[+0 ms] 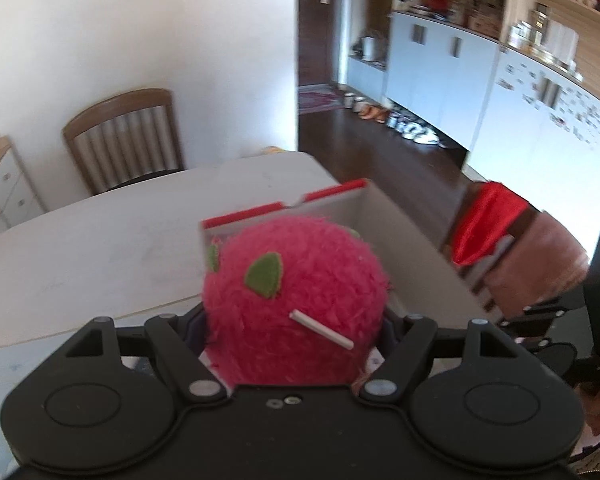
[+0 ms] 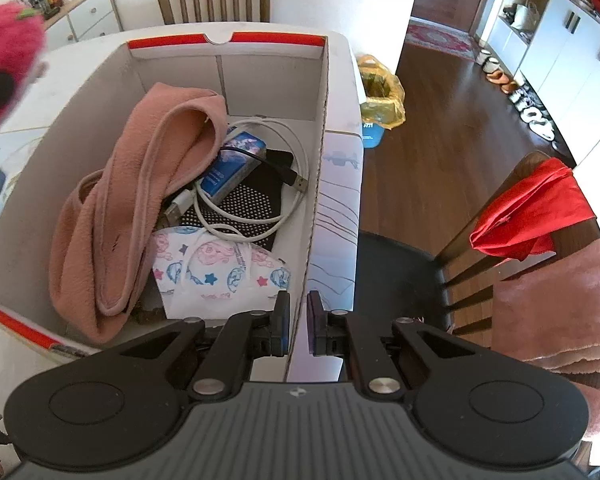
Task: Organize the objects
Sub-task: 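Lift the pink plush ball and carry it over the box, then lower the plush ball beside the slippers and open the left gripper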
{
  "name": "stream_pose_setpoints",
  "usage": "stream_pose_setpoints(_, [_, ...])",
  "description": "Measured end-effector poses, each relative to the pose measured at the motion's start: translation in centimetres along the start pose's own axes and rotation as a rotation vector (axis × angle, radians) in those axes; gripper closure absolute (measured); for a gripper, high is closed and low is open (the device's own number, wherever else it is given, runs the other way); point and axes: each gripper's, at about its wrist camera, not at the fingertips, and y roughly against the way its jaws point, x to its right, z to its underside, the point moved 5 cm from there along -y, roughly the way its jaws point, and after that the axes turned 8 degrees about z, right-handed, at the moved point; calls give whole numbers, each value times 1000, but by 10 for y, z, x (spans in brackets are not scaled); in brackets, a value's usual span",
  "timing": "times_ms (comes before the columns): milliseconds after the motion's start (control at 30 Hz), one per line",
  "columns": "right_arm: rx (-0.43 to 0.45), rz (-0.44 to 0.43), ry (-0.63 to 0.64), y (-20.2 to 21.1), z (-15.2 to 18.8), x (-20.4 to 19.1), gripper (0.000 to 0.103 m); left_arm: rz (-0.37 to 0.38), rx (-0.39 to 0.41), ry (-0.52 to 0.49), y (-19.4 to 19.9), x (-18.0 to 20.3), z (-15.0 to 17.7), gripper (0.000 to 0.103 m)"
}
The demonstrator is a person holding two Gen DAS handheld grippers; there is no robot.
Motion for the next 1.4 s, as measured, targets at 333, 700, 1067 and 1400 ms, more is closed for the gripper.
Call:
stream_pose_setpoints(333, [24, -18, 19, 15, 9, 1, 96, 66, -69, -90, -42, 47, 7, 28])
stream_pose_setpoints(700, [24, -24, 9, 15, 4, 6, 96, 133, -182, -205, -88, 77, 28, 29])
stream_pose_setpoints(1067, [27, -26, 16, 12, 5, 5, 96, 174, -224, -173, -103, 71, 32, 20])
stream_pose_setpoints(1400, [26, -28, 8, 12, 8, 4, 97, 250, -168, -96, -79, 61, 25, 11])
